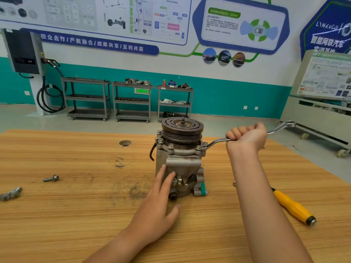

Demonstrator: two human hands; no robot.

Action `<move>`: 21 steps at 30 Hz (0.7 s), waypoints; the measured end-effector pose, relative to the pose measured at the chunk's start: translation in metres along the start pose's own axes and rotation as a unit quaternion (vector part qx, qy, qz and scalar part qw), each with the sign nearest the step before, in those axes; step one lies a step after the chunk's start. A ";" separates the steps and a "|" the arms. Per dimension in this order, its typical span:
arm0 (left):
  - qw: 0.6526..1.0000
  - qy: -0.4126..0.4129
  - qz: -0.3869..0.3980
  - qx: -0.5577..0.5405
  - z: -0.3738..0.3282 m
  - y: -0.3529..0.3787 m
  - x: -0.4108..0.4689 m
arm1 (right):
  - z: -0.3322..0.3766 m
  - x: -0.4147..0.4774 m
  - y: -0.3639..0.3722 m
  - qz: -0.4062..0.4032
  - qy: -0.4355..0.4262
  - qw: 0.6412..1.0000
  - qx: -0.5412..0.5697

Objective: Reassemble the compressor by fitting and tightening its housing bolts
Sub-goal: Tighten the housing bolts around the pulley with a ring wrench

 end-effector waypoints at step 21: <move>0.999 -0.009 0.009 -0.039 0.001 0.004 0.000 | -0.017 -0.023 -0.034 0.036 -0.090 0.995 -0.003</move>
Point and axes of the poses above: each hand's wrist, its own x-axis towards the middle knuckle, its own y-axis out of the palm, z = x × y, the point moved 1 cm from there along x, towards the middle knuckle, and after that the axes turned 8 degrees about -z, right-handed, at the moved point
